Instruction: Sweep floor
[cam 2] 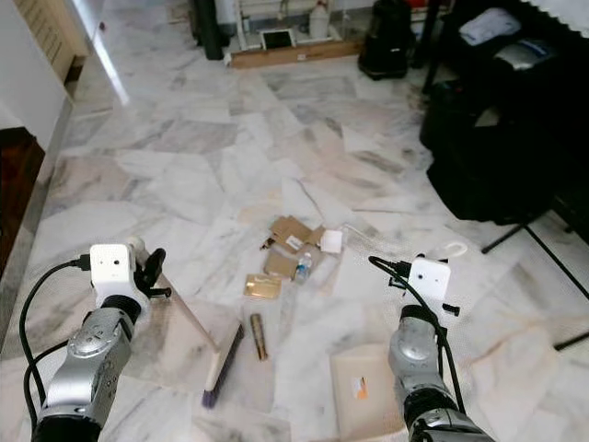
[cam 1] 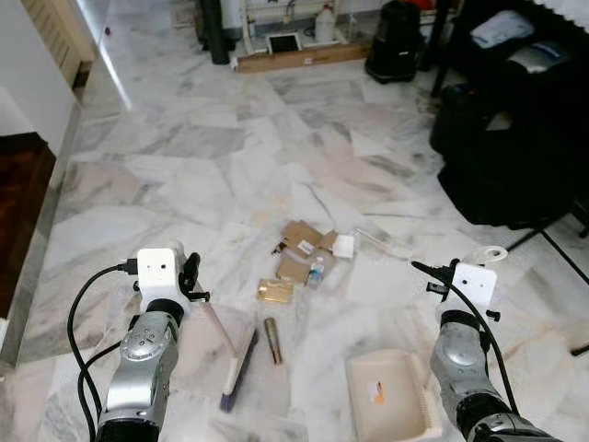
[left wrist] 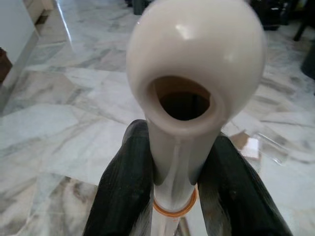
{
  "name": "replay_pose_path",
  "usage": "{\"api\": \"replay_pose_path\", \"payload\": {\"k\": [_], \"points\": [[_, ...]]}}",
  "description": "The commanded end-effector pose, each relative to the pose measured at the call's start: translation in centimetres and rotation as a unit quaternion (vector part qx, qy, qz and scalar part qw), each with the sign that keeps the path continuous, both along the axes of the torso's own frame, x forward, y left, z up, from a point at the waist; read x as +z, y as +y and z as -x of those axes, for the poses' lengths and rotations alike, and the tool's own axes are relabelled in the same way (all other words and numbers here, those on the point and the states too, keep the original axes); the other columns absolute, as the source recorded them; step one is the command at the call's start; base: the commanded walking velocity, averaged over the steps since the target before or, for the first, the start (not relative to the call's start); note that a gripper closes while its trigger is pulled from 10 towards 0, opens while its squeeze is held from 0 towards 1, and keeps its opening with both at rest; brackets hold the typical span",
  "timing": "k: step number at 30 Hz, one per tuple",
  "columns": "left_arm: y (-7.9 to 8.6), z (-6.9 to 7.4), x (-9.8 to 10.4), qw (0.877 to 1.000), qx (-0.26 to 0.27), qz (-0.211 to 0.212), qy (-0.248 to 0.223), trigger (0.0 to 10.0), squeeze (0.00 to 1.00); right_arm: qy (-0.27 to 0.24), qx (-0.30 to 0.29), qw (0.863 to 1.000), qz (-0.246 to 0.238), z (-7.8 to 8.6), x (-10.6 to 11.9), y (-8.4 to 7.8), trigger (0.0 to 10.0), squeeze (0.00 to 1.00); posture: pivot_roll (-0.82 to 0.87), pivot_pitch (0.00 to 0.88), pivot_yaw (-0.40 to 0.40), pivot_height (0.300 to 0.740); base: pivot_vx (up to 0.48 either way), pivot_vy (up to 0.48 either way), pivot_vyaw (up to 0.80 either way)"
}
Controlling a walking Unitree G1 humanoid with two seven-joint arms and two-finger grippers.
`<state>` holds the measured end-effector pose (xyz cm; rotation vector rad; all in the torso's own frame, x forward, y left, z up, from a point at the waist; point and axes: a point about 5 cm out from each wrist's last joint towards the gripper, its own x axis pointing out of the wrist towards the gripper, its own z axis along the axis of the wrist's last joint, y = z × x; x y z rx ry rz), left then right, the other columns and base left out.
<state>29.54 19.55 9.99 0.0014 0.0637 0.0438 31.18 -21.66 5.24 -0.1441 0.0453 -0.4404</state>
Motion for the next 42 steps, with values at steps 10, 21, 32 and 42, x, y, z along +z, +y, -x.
{"api": "replay_pose_path", "payload": {"k": [10, 21, 32, 42], "points": [[-0.7, -0.1, -0.4, 1.000, -0.021, -0.017, 0.013, 10.0, 0.00, 0.002, -0.009, 1.000, -0.002, 0.3, -0.1, -0.8, 10.0, 0.00, 0.16, 0.110, 0.026, 0.740, 0.000, 0.000, 0.00], [-0.8, 0.0, -0.7, 0.999, -0.032, -0.032, 0.027, 10.0, 0.00, -0.005, 0.001, 1.000, -0.006, 0.0, 0.2, -0.5, 10.0, 0.00, 0.16, 0.104, 0.023, 0.740, 0.000, 0.000, 0.00], [-1.2, 0.5, -1.9, 0.988, -0.085, -0.066, 0.111, 10.0, 0.00, 0.004, 0.009, 1.000, -0.009, 0.3, -0.4, 0.1, 10.0, 0.00, 0.17, 0.098, 0.026, 0.740, 0.000, 0.000, 0.00], [-2.2, 0.4, -2.0, 0.982, -0.112, -0.057, 0.138, 10.0, 0.00, 0.004, 0.001, 1.000, -0.010, 0.5, -0.6, 0.2, 10.0, 0.00, 0.17, 0.099, 0.032, 0.740, 0.000, 0.000, 0.00]]}}
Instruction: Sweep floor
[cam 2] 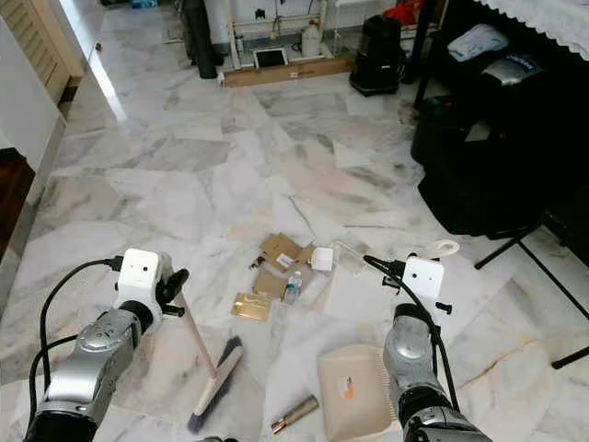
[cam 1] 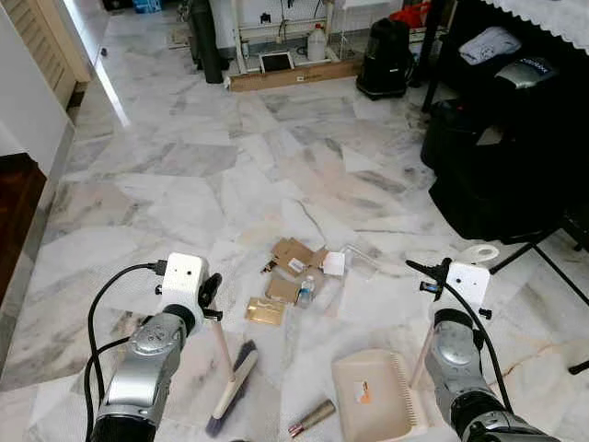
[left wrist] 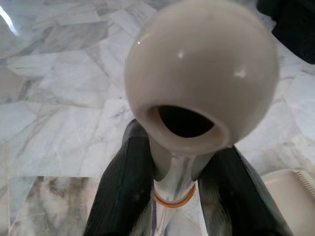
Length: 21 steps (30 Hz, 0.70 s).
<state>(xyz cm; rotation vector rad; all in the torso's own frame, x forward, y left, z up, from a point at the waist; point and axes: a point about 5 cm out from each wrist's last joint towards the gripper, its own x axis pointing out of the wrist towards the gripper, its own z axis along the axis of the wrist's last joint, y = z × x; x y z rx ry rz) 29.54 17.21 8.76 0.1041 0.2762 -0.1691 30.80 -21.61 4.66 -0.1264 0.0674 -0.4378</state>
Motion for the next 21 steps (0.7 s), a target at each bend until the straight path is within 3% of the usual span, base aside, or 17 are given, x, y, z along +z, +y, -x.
{"api": "replay_pose_path", "payload": {"k": [1, 16, 21], "points": [[0.06, 0.44, -0.86, 0.999, -0.009, -0.012, 0.037, 10.0, 0.00, -0.006, -0.003, 1.000, 0.002, 0.15, -0.01, -0.02, 10.0, 0.00, 0.17, 0.100, 0.032, 0.740, 0.000, 0.000, 0.00], [-0.40, 0.44, -1.12, 0.998, -0.018, -0.003, 0.055, 10.0, 0.00, -0.011, -0.017, 1.000, 0.008, 0.10, 0.25, -0.38, 10.0, 0.00, 0.16, 0.098, 0.024, 0.740, 0.000, 0.000, 0.00], [-0.52, 0.53, -1.20, 0.998, -0.018, 0.001, 0.057, 10.0, 0.00, -0.025, -0.048, 0.998, 0.024, 0.10, 0.76, -0.95, 10.0, 0.00, 0.16, 0.097, 0.021, 0.740, 0.000, 0.000, 0.00]]}}
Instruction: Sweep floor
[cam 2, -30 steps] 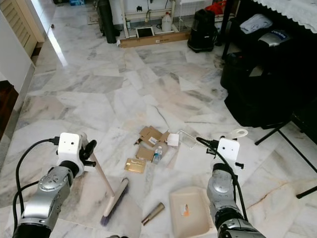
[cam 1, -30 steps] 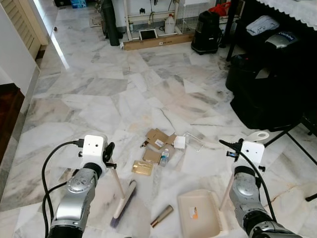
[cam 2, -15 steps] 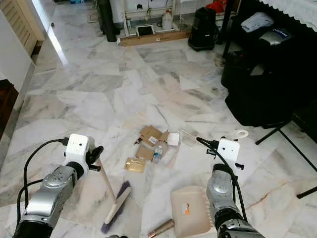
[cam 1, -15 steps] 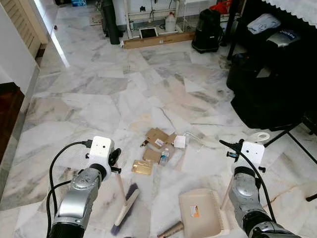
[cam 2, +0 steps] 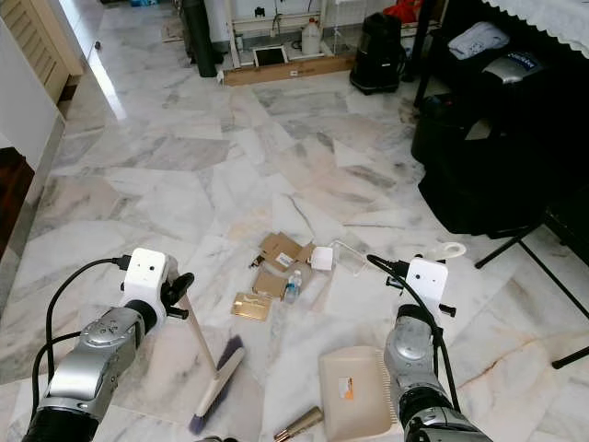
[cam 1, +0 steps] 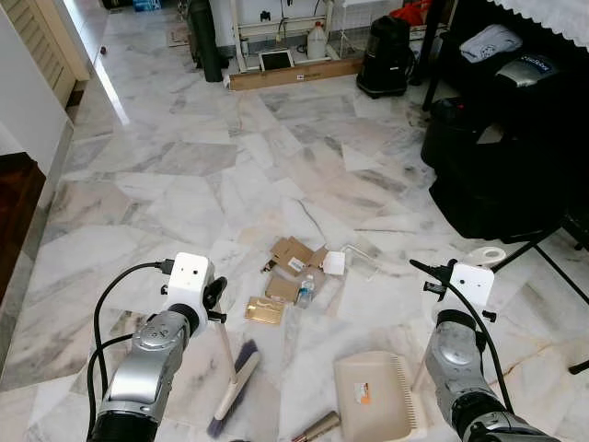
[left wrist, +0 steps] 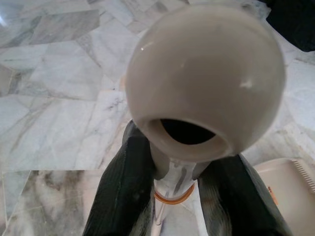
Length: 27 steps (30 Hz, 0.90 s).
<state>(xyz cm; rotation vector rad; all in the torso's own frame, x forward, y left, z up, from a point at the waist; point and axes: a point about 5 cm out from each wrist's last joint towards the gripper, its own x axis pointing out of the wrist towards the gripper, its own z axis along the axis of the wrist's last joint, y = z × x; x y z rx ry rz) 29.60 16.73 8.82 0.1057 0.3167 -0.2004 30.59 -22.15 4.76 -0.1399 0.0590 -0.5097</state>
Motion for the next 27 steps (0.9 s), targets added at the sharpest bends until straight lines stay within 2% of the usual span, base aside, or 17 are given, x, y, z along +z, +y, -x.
{"api": "replay_pose_path", "payload": {"k": [1, 3, 4, 10, 13, 15, 27], "points": [[-0.1, 0.6, -1.3, 0.999, -0.003, 0.001, 0.037, 10.0, 0.00, -0.023, -0.018, 0.999, 0.021, -0.1, 0.8, -0.5, 10.0, 0.00, 0.16, 0.097, 0.020, 0.740, 0.000, 0.000, 0.00], [-0.1, 0.6, -1.3, 0.999, -0.003, 0.001, 0.037, 10.0, 0.00, -0.025, -0.021, 0.999, 0.025, -0.1, 0.9, -0.5, 10.0, 0.00, 0.16, 0.097, 0.020, 0.740, 0.000, 0.000, 0.00], [-0.1, 0.6, -1.3, 0.999, -0.002, 0.002, 0.037, 10.0, 0.00, -0.040, -0.041, 0.998, 0.029, -0.2, 1.3, -0.7, 10.0, 0.00, 0.16, 0.098, 0.021, 0.740, 0.000, 0.000, 0.00], [-0.2, 0.7, -1.4, 0.999, -0.004, 0.003, 0.040, 10.0, 0.00, -0.052, -0.031, 0.998, 0.011, -0.6, 1.7, -0.4, 10.0, 0.00, 0.16, 0.099, 0.022, 0.740, 0.000, 0.000, 0.00], [-0.2, 0.7, -1.4, 0.999, -0.005, 0.003, 0.040, 10.0, 0.00, -0.035, -0.008, 0.999, -0.010, -0.7, 1.2, 0.0, 10.0, 0.00, 0.16, 0.100, 0.023, 0.740, 0.000, 0.000, 0.00], [-0.2, 0.7, -1.4, 0.999, -0.004, 0.002, 0.039, 10.0, 0.00, -0.010, 0.032, 0.999, -0.033, -0.7, 0.3, 1.0, 10.0, 0.00, 0.16, 0.100, 0.023, 0.740, 0.000, 0.000, 0.00], [-0.3, 0.8, -1.7, 0.999, 0.000, 0.005, 0.045, 10.0, 0.00, 0.010, 0.056, 0.996, -0.067, -0.1, -0.9, 1.9, 10.0, 0.00, 0.16, 0.103, 0.020, 0.740, 0.000, 0.000, 0.00]]}}
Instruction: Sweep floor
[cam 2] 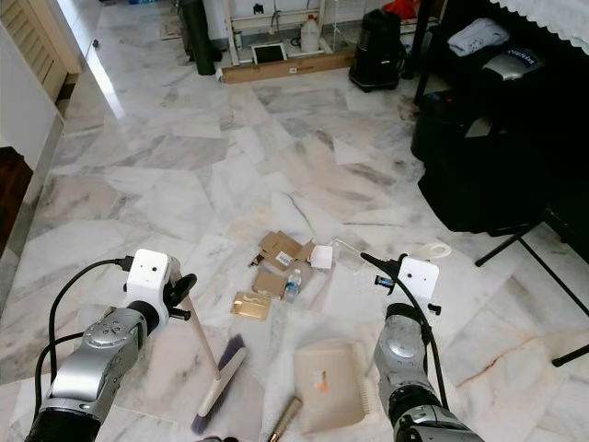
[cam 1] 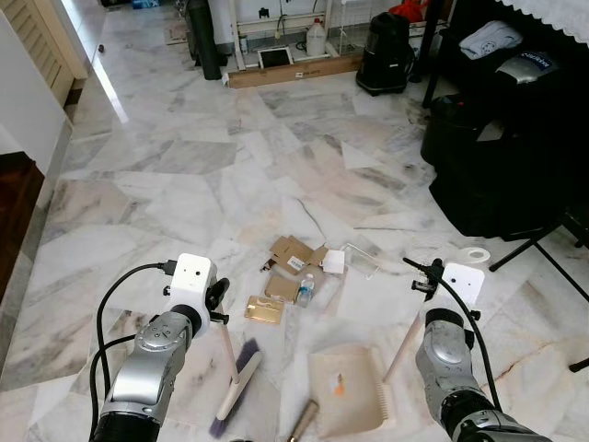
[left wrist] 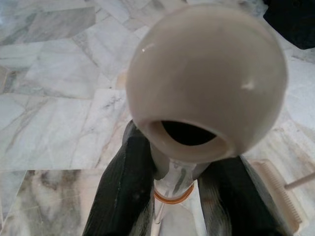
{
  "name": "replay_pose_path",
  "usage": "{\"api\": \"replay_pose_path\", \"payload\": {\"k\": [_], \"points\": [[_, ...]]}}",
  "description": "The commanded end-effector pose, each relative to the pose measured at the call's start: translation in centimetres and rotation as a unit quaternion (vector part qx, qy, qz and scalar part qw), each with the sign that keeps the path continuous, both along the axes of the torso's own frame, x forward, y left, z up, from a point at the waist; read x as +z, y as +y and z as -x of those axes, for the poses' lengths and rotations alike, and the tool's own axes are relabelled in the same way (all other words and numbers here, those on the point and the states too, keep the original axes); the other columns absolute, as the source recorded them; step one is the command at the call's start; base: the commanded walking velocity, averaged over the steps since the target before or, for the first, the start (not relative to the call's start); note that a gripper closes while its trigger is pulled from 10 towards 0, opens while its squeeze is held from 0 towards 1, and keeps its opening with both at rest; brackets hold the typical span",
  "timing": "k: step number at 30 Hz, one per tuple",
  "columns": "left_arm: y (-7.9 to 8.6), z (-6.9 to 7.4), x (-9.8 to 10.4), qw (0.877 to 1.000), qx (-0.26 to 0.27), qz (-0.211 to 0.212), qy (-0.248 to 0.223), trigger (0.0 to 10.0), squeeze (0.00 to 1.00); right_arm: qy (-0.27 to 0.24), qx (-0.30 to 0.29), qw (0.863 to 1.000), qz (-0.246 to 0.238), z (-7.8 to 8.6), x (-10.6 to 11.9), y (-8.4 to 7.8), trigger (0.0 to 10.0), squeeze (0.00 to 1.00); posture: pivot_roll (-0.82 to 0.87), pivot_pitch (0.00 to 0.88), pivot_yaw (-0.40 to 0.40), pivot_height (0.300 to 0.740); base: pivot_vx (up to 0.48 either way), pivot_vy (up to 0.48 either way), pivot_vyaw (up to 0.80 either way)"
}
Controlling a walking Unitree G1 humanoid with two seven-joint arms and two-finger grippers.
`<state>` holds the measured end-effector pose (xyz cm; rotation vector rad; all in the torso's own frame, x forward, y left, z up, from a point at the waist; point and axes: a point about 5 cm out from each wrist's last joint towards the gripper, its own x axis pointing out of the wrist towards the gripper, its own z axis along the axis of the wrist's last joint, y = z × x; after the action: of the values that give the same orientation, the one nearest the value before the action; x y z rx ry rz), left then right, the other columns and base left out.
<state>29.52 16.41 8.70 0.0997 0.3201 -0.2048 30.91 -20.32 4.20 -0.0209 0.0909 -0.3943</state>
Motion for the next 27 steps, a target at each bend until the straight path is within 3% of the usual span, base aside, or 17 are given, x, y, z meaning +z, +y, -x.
{"api": "replay_pose_path", "payload": {"k": [1, 7, 14, 18, 20, 21, 22, 24, 25, 27], "points": [[0.0, 0.8, -1.6, 0.999, 0.002, 0.001, 0.043, 10.0, 0.00, 0.006, 0.003, 1.000, -0.004, 0.2, -0.3, 0.1, 10.0, 0.00, 0.16, 0.103, 0.019, 0.740, 0.000, 0.000, 0.00], [0.0, 0.9, -1.7, 0.999, 0.002, 0.002, 0.047, 10.0, 0.00, 0.004, 0.007, 1.000, -0.004, 0.0, -0.1, 0.0, 10.0, 0.00, 0.16, 0.103, 0.016, 0.740, 0.000, 0.000, 0.00], [0.5, 1.3, -2.4, 0.995, 0.018, -0.014, 0.102, 10.0, 0.00, 0.014, 0.019, 1.000, 0.001, 0.5, -0.7, 0.1, 10.0, 0.00, 0.16, 0.105, 0.016, 0.740, 0.000, 0.000, 0.00], [1.3, 1.5, -3.0, 0.985, 0.063, 0.028, 0.157, 10.0, 0.00, 0.017, 0.026, 1.000, -0.001, 0.7, -1.0, 0.6, 10.0, 0.00, 0.16, 0.107, 0.019, 0.740, 0.000, 0.000, 0.00], [1.3, 1.7, -3.4, 0.973, 0.098, 0.085, 0.191, 10.0, 0.00, 0.019, 0.030, 0.999, -0.002, 0.7, -1.1, 0.8, 10.0, 0.00, 0.17, 0.105, 0.024, 0.740, 0.000, 0.000, 0.00], [1.3, 1.7, -3.4, 0.973, 0.098, 0.085, 0.191, 10.0, 0.00, 0.019, 0.030, 0.999, -0.002, 0.7, -1.1, 0.8, 10.0, 0.00, 0.17, 0.105, 0.024, 0.740, 0.000, 0.000, 0.00], [1.0, 1.9, -3.5, 0.962, 0.112, 0.130, 0.211, 10.0, 0.00, 0.016, 0.033, 0.999, -0.002, 0.6, -1.0, 1.0, 10.0, 0.00, 0.17, 0.103, 0.027, 0.740, 0.000, 0.000, 0.00], [0.7, 2.0, -3.5, 0.953, 0.123, 0.161, 0.224, 10.0, 0.00, 0.013, 0.036, 0.999, -0.002, 0.5, -0.9, 1.2, 10.0, 0.00, 0.17, 0.101, 0.029, 0.740, 0.000, 0.000, 0.00], [0.2, 2.0, -3.2, 0.942, 0.139, 0.202, 0.229, 10.0, 0.00, 0.009, 0.039, 0.999, -0.002, 0.4, -0.8, 1.4, 10.0, 0.00, 0.17, 0.101, 0.031, 0.740, 0.000, 0.000, 0.00], [0.0, 1.9, -2.7, 0.934, 0.152, 0.228, 0.227, 10.0, 0.00, 0.004, 0.041, 0.999, -0.002, 0.3, -0.6, 1.5, 10.0, 0.00, 0.17, 0.101, 0.031, 0.740, 0.000, 0.000, 0.00]]}}
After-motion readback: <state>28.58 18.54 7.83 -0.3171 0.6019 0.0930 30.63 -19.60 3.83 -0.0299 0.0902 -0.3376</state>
